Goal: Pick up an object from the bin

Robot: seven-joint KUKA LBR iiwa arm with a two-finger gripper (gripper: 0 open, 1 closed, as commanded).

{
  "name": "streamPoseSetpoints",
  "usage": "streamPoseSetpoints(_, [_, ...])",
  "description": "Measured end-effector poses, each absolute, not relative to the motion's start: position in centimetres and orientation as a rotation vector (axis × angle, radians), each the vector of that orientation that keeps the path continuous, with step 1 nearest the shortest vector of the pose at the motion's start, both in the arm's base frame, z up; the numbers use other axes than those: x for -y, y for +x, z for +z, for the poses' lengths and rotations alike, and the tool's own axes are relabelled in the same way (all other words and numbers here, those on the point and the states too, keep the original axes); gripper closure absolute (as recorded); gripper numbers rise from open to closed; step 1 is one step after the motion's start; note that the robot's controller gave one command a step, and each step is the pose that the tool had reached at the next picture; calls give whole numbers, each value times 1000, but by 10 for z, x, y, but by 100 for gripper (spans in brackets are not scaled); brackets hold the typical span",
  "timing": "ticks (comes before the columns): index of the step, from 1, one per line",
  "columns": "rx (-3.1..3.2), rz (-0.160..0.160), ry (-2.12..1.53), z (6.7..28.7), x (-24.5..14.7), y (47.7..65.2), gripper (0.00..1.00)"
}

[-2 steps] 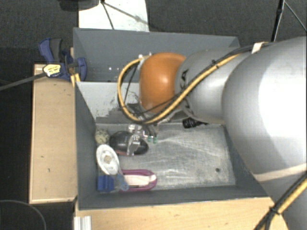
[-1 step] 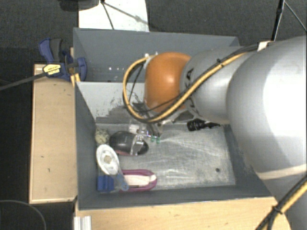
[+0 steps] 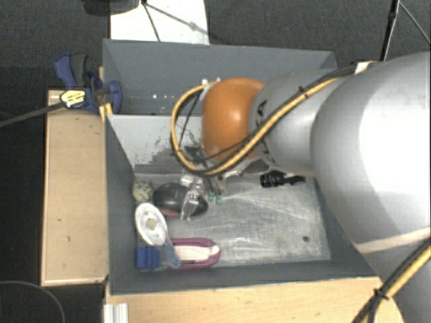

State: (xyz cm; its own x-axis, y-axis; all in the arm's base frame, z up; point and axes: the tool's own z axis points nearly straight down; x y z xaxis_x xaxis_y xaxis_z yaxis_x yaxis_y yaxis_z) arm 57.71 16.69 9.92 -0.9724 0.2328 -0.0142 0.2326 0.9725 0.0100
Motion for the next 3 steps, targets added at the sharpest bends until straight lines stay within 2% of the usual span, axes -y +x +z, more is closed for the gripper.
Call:
streamPoseSetpoints(1, [-3100, 15, 405, 98, -167, 577, 0])
streamPoseSetpoints(2, [-3119, 10, 408, 95, -168, 573, 100])
streamPoseSetpoints(3, [-3111, 5, 395, 151, -169, 574, 100])
